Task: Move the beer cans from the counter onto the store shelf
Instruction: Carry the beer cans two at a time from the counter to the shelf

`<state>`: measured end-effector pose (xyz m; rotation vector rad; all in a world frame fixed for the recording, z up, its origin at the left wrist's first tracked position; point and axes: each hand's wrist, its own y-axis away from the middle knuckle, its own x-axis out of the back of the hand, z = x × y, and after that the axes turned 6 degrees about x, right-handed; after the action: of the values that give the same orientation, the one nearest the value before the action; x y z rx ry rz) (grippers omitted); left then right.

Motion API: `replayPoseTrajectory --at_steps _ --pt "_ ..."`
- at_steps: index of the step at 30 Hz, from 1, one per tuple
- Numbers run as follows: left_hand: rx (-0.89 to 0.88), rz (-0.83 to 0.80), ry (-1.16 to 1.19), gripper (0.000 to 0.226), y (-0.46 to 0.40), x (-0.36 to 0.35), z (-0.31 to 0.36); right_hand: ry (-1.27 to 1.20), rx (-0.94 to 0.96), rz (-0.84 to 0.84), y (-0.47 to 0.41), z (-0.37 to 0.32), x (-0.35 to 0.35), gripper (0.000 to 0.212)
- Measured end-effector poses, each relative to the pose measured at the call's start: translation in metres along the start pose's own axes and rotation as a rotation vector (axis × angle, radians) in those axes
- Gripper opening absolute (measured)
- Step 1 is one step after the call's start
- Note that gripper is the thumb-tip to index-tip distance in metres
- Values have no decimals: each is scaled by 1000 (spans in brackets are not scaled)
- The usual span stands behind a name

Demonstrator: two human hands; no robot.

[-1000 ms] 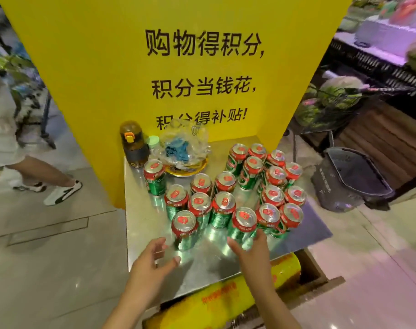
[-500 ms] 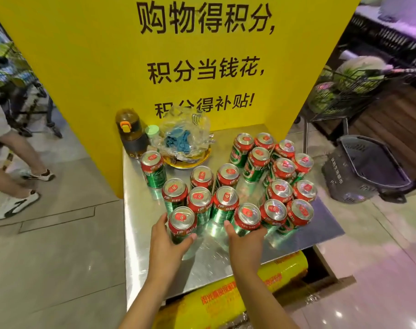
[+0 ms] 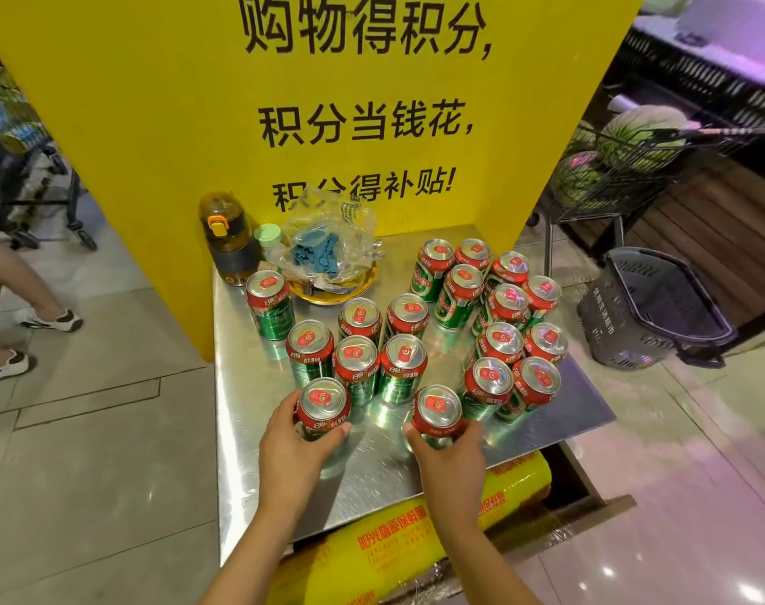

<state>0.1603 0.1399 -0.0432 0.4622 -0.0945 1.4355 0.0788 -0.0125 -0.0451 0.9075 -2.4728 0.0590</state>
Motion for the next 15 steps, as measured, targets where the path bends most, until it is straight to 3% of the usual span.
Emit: replayPoseTrajectory --at_steps 4,9,15 --pt "8 34 25 61 15 1 -5 -10 38 -101 -7 10 6 59" --pt "36 93 114 60 33 5 1 17 106 -254 -16 18 7 85" --pt "67 148 174 64 51 16 9 -107 171 -348 -22 23 21 66"
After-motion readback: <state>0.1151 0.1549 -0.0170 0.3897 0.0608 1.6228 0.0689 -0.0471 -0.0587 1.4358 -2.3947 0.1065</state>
